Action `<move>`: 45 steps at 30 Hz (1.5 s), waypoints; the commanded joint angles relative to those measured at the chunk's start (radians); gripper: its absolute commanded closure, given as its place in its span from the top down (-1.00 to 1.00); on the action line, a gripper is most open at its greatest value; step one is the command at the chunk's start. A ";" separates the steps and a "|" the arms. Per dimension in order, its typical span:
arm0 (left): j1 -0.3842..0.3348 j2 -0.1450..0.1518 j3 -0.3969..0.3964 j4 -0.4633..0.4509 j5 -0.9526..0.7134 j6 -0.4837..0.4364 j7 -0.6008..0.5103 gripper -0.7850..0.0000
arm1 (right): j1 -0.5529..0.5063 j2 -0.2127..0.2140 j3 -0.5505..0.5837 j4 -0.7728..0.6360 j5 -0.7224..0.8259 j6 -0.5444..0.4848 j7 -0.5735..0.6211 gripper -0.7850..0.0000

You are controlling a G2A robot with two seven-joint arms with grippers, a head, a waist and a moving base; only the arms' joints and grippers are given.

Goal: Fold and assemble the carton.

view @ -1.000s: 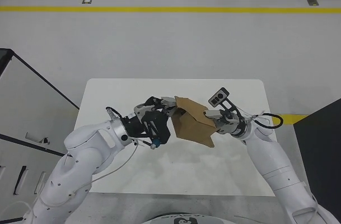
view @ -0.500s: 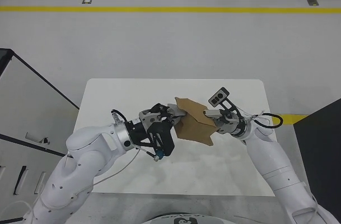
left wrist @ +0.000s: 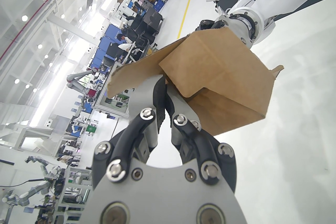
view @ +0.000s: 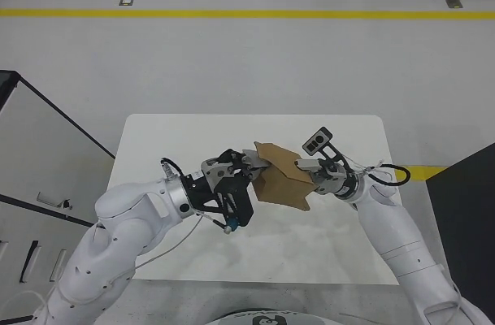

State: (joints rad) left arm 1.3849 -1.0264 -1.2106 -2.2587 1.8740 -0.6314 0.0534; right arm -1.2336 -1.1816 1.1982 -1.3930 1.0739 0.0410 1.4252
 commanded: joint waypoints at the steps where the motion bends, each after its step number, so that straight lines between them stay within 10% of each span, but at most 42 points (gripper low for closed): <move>1: 0.001 0.000 0.011 -0.002 0.015 -0.002 -0.002 -1.00 | 0.001 0.000 -0.001 0.003 -0.001 0.002 -0.001 -1.00; 45: 0.046 0.031 -0.014 -0.071 0.413 0.078 0.219 -1.00 | -0.003 -0.003 -0.006 0.029 0.047 0.089 0.006 -1.00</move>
State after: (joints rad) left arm 1.4332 -0.9952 -1.2314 -2.3331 2.2882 -0.5476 0.2751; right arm -1.2370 -1.1842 1.1921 -1.3638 1.1205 0.1298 1.4316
